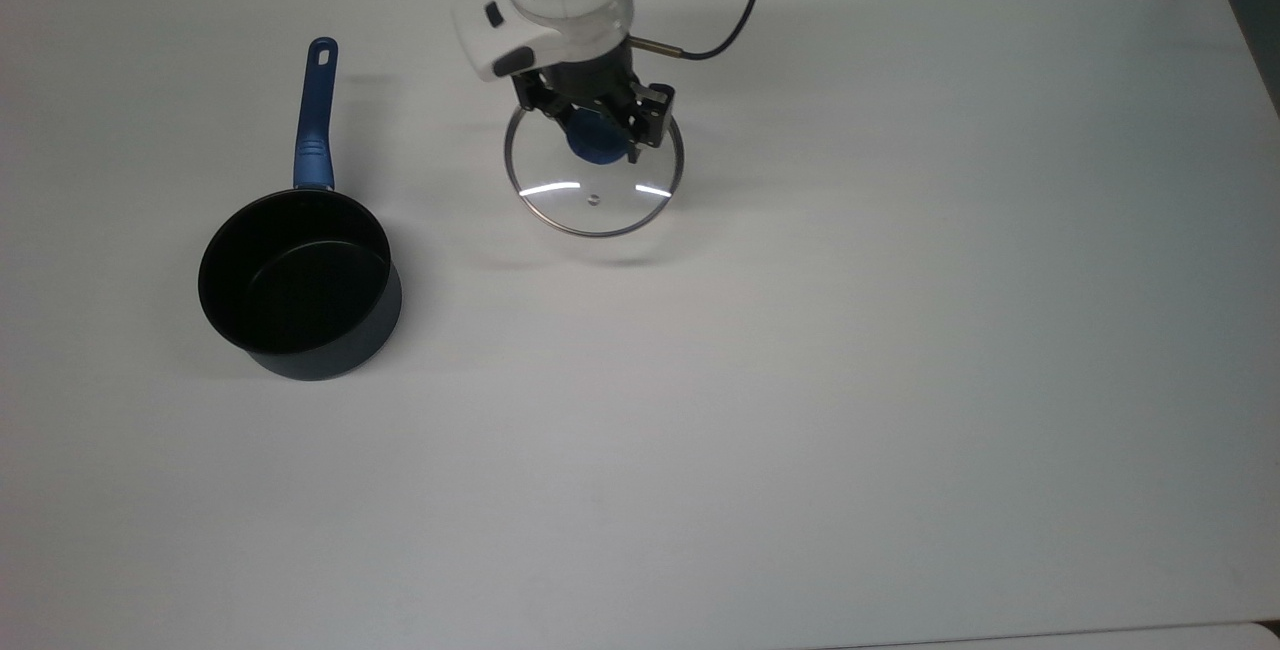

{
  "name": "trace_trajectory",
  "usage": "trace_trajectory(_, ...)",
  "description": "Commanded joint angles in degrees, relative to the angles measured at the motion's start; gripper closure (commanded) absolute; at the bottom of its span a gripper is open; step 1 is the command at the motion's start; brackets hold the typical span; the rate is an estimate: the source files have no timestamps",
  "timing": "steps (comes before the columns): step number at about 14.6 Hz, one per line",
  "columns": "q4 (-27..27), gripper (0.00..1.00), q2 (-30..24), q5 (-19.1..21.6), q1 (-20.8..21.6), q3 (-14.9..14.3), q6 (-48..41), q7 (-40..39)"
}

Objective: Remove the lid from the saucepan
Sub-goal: 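Lower the glass lid flat onto the table beside the saucepan, then open the gripper and raise it off the lid knob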

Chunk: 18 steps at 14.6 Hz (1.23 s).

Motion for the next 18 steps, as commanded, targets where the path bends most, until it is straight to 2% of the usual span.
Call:
trace_trajectory(1,-3.4,0.42,-2.3,0.4,-0.2,1.6,3.4,-2.6)
trace_trajectory(3,-3.6,0.4,-1.7,0.4,0.1,2.0,4.0,-2.4)
trace_trajectory(6,-5.7,0.36,-0.3,0.4,0.1,4.5,8.6,-1.9)
trace_trajectory(18,-5.5,0.36,4.9,-1.1,1.0,4.8,10.9,-0.7)
